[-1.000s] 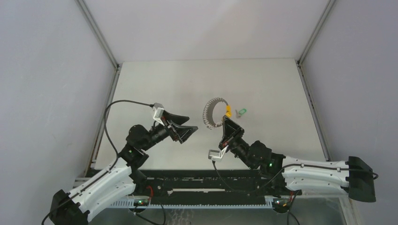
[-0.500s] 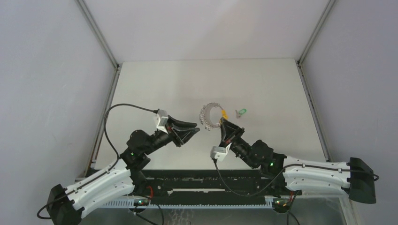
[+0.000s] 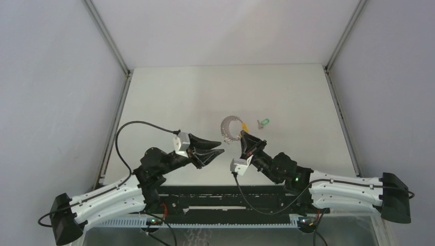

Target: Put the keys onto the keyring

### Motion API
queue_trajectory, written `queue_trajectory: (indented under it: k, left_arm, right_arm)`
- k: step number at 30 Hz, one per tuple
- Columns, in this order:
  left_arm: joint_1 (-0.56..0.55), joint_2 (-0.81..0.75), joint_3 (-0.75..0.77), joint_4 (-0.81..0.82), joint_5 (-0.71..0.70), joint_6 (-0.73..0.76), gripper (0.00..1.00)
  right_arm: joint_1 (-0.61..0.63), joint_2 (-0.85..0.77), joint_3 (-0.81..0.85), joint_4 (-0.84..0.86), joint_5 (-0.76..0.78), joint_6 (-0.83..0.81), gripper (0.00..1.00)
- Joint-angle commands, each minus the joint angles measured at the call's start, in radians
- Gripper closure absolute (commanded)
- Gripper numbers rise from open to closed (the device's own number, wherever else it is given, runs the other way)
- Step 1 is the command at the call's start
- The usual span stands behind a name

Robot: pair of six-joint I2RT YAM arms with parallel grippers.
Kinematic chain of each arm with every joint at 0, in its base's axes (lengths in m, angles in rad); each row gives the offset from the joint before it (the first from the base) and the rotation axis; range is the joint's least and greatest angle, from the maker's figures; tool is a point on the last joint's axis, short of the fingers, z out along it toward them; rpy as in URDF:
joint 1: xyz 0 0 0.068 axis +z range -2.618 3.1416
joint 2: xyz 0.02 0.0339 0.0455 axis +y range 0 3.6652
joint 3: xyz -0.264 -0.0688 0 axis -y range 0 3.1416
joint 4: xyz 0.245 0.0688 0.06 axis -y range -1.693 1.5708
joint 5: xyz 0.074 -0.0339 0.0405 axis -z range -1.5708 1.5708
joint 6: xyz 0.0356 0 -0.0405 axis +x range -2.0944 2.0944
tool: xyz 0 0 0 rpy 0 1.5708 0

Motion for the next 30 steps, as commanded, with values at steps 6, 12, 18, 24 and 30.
queue_trajectory:
  k: [6, 12, 18, 24, 30]
  left_arm:
    - [-0.037, 0.091, 0.045, 0.089, -0.059, 0.085, 0.62]
    - [-0.04, 0.132, 0.044, 0.13, -0.091, 0.059, 0.59]
    - [-0.04, 0.174, 0.031, 0.199, -0.129, 0.043, 0.56]
    - [-0.04, 0.208, 0.04, 0.234, -0.129, 0.047, 0.55]
    - [-0.041, 0.227, 0.049, 0.263, -0.132, 0.047, 0.55]
  right_arm:
    - [-0.006, -0.002, 0.041, 0.038, -0.011, 0.024, 1.0]
    - [-0.006, -0.003, 0.04, 0.03, -0.012, 0.036, 1.0]
    - [-0.006, -0.003, 0.039, 0.032, -0.013, 0.04, 1.0]
    - [-0.006, -0.007, 0.039, 0.027, -0.01, 0.05, 1.0]
    - [-0.004, -0.009, 0.039, 0.019, -0.012, 0.06, 1.0]
